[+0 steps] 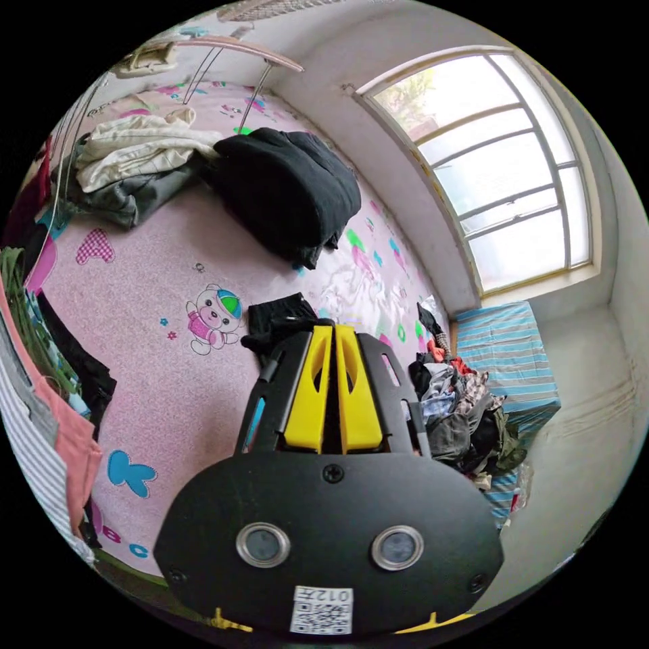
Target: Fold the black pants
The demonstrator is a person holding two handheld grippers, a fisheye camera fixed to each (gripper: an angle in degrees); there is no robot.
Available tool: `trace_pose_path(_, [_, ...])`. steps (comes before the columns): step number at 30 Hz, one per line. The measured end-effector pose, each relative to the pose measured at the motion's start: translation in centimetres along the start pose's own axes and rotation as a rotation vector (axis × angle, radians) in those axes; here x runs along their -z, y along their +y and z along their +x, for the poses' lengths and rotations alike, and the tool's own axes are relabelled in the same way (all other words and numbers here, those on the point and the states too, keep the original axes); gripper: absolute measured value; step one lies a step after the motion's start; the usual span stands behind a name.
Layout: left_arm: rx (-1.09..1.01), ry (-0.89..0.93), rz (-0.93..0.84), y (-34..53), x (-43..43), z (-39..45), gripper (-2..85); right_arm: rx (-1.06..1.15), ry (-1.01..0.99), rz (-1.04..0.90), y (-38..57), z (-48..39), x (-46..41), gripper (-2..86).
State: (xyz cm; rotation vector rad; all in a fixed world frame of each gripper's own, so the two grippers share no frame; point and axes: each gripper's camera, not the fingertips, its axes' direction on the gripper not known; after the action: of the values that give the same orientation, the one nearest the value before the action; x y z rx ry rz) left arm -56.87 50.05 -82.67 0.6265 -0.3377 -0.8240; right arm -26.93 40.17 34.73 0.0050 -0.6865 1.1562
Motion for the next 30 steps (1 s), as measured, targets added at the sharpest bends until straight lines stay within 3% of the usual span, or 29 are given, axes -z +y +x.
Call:
trace_pose_path(6, [0.004,-0.16,-0.09,-5.0,-11.2,3.1,0.8,-0.006,0.073,-0.058,-4.3,-1.3,-4.9,0.4])
trace_pose_path(8, [-0.049,-0.244,-0.19,-7.3,-18.4,4.7,1.1,-0.017,0.115,-0.069,-5.7,-1.0,-6.6,0.5])
trace_pose_path(11, [-0.087,-0.224,-0.347,-8.6,-26.6,5.4,1.9,-0.024,0.237,-0.07,-7.7,-0.5,-9.5,0.8])
trace_pose_path(13, [-0.079,-0.239,-0.34,-8.8,-28.6,5.3,2.3,-0.048,0.288,-0.124,-8.7,-0.3,-11.4,1.1])
trace_pose_path(18, [-0.079,-0.096,-0.308,-7.7,-29.3,3.1,3.0,0.11,0.445,-0.269,-9.6,-3.2,-14.1,4.1])
trace_pose_path(24, [-0.11,-0.147,-0.375,0.3,-27.9,-2.3,4.7,0.296,0.651,-0.157,-5.4,-7.5,-10.0,7.4])
trace_pose_path(30, [-0.039,-0.157,-0.416,8.2,-29.1,-6.5,9.0,0.123,0.676,-0.123,-1.9,-4.3,-5.3,9.4])
